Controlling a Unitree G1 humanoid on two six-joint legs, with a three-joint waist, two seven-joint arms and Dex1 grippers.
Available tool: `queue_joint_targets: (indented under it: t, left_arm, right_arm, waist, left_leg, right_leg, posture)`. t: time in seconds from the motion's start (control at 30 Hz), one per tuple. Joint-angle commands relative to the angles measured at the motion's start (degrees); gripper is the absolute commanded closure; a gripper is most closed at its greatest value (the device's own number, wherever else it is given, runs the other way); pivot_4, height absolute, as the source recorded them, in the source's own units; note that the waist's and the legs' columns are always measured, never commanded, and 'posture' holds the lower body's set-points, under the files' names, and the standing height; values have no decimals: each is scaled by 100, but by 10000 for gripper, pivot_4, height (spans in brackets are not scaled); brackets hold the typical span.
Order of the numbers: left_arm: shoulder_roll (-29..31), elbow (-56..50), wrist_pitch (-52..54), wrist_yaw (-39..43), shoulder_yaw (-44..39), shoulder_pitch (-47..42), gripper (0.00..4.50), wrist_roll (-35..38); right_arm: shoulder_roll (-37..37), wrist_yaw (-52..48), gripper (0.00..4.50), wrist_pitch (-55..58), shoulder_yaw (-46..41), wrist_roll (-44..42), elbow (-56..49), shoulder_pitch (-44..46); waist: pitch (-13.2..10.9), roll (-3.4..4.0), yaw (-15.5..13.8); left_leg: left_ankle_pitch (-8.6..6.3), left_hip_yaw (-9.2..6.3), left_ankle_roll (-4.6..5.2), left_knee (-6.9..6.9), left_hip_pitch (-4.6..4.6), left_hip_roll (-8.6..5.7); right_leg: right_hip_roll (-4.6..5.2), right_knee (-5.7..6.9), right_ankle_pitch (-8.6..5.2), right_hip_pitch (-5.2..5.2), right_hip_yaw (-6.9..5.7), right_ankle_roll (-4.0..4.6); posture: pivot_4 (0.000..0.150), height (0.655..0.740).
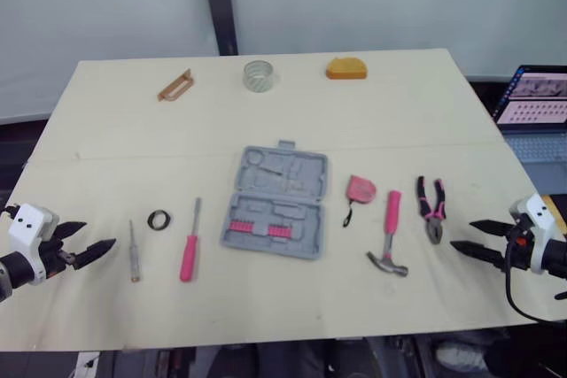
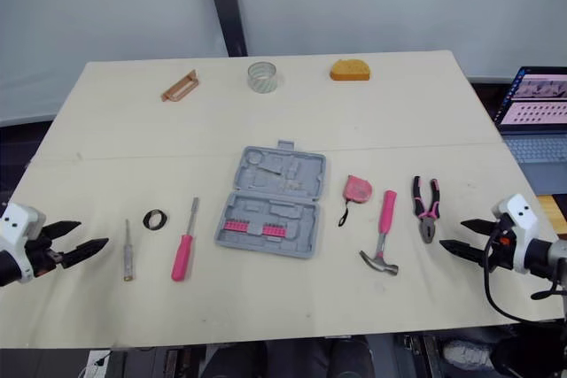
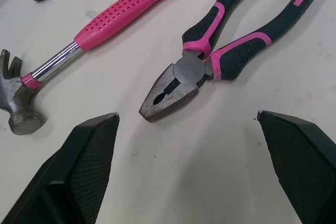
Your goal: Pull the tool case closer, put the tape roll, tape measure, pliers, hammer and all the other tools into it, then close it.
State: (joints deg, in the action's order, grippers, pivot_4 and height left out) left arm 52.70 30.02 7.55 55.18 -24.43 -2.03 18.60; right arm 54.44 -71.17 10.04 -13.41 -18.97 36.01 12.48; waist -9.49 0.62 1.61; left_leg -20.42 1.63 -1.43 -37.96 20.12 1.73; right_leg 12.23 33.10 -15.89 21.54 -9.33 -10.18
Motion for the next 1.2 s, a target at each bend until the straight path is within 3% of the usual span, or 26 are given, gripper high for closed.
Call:
queue_joint_targets:
  t: [0.03, 0.93, 1.03, 1.2]
  left_arm:
    - [197, 87, -64, 69, -119, -25, 305, -14]
    - [222, 2, -85, -90, -144, 76, 305, -54]
    - [195, -245, 14, -88, -96, 63, 305, -34]
    - [28, -1355, 560, -18, 356, -62, 305, 22]
  right_arm:
    - [85, 15, 0, -61, -190, -48, -85, -13]
    - [155, 47, 0, -246, -215, 20, 266, 122]
    - [85, 86, 0, 145, -410, -300, -58, 206]
    - [-322, 340, 0, 1198, -382, -920, -1848, 129]
  waist:
    - [0, 0, 2]
    - [0, 0, 3]
    - [0, 0, 1]
    - [1, 0, -3]
  left_leg:
    - [0, 0, 0, 0, 0, 0]
    - [0, 0, 0, 0, -1, 0]
    - [0, 0, 0, 0, -1, 0]
    - [0, -1, 0, -5, -2, 2]
  right_leg:
    - [0, 0, 0, 0, 0, 0]
    - [0, 2, 0, 0, 1, 0]
    - [0, 2, 0, 0, 1, 0]
    - [0, 12, 0, 0, 2, 0]
  posture:
    - [1500, 7400]
    - [1500, 7400]
    - [1500, 7400]
    - [1500, 7400]
